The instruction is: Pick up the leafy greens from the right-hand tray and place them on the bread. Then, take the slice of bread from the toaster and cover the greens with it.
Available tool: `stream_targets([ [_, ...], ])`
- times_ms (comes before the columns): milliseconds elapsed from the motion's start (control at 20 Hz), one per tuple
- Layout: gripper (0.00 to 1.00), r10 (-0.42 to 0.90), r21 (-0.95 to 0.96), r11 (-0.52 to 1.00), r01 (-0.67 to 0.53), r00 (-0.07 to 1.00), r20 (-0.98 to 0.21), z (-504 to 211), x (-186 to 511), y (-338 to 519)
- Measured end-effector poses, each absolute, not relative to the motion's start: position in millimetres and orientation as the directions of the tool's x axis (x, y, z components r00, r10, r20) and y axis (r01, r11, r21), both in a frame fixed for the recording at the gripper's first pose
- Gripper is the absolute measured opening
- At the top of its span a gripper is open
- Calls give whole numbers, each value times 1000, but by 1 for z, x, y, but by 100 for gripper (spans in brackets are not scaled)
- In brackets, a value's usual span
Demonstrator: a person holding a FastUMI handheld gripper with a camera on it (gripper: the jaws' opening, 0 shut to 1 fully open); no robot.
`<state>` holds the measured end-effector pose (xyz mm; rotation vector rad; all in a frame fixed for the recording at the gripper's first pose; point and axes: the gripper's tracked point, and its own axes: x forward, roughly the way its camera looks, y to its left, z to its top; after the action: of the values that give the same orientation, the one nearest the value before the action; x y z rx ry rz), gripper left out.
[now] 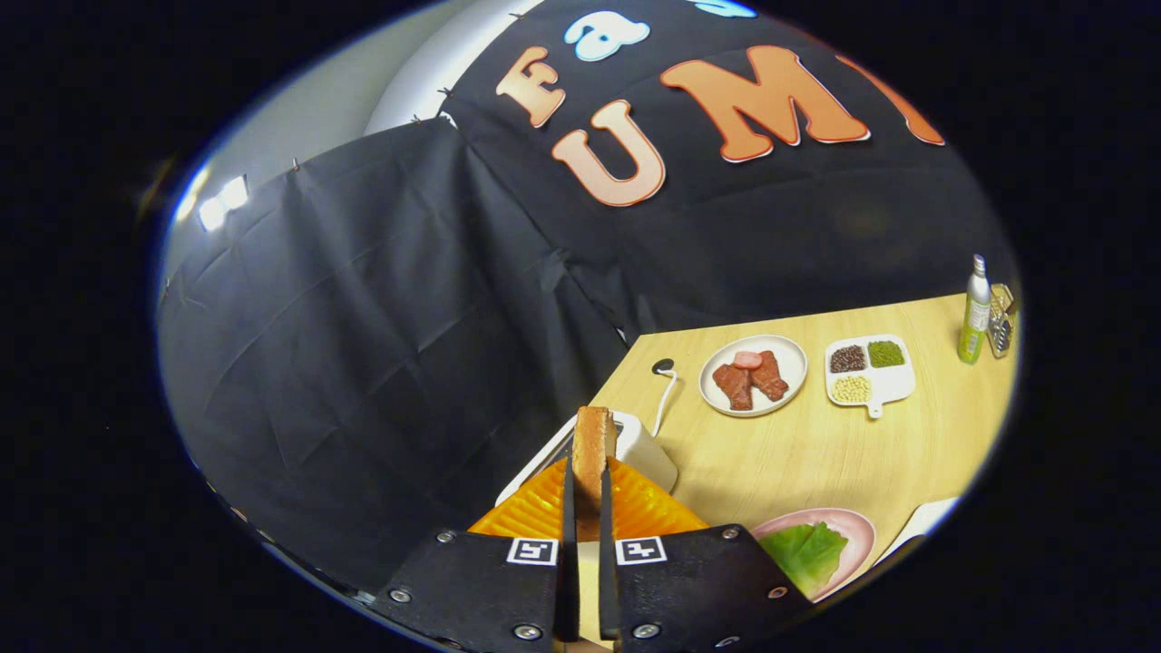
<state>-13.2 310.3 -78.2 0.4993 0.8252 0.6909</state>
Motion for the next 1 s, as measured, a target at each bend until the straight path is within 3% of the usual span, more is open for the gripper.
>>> stream_targets([
  [1000, 9, 633, 699, 712, -71, 497, -594, -188, -51, 204],
])
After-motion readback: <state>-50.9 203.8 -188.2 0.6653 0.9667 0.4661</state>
